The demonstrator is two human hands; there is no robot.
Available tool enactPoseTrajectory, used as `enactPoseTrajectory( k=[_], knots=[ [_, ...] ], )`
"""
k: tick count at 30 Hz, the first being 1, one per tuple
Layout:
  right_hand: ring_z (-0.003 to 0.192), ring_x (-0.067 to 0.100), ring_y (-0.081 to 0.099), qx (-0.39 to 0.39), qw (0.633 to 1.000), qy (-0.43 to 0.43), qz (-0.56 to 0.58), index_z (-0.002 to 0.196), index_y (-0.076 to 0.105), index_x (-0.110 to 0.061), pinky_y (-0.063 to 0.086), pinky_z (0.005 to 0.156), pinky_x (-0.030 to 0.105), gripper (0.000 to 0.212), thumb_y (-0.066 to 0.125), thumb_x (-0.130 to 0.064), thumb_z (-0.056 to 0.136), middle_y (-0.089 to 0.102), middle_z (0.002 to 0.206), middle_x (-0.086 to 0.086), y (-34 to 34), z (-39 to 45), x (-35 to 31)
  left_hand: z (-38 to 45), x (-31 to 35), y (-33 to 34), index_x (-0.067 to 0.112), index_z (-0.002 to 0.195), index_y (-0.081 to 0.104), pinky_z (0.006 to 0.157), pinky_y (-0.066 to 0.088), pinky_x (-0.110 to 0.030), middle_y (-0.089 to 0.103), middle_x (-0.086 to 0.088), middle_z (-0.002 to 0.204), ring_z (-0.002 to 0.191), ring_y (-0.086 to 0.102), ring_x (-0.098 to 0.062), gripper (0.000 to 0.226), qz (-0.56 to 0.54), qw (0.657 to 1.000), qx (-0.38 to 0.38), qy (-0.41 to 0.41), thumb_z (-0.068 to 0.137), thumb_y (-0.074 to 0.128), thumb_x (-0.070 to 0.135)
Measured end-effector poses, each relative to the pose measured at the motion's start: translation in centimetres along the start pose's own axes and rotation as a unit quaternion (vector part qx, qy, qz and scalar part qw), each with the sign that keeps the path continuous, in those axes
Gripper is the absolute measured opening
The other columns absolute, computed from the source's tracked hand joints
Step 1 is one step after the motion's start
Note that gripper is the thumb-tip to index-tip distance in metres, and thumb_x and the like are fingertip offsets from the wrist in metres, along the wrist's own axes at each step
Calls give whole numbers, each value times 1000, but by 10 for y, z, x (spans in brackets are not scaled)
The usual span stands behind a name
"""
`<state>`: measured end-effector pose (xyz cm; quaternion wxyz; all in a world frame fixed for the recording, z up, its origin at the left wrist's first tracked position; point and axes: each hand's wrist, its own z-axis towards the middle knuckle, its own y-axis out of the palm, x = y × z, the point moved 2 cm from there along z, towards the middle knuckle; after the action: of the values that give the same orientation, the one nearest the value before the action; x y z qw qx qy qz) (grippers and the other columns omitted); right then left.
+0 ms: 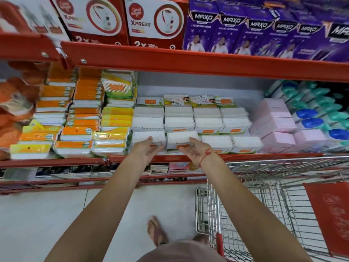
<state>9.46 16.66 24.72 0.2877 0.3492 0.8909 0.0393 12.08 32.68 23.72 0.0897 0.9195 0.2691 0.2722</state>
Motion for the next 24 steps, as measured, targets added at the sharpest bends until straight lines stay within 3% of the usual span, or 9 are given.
enactPoseTrajectory(
  k=[5,15,18,24],
  knots=[
    [123,40,52,3,1000,-10,15,136,41,0,45,105,40,41,49,-8,96,35,146,29,11,3,-1,-1,11,0,-4,137,35,104,47,-40,23,-31,151,126,48,-42,46,15,1000,-12,-17,95,50,8],
    [122,38,53,-23,1000,-7,12,136,38,4,49,98,38,46,53,-12,95,42,140,33,14,9,2,-4,17,-2,-5,134,40,105,45,-42,29,-31,148,127,48,-40,43,34,999,-23,-5,94,52,7],
    [124,36,52,-42,999,0,0,134,38,8,49,99,37,52,57,-16,92,42,141,31,3,7,4,-6,7,-3,-6,135,38,105,46,-40,36,-31,145,128,49,-36,51,36,998,-42,-1,91,57,12],
    [120,35,55,-47,999,18,16,136,32,10,55,94,34,62,61,-21,90,42,140,32,-55,-1,-2,-14,-36,28,-4,139,33,104,46,-37,28,-36,147,126,50,-37,59,79,992,-92,-44,91,58,19]
  ],
)
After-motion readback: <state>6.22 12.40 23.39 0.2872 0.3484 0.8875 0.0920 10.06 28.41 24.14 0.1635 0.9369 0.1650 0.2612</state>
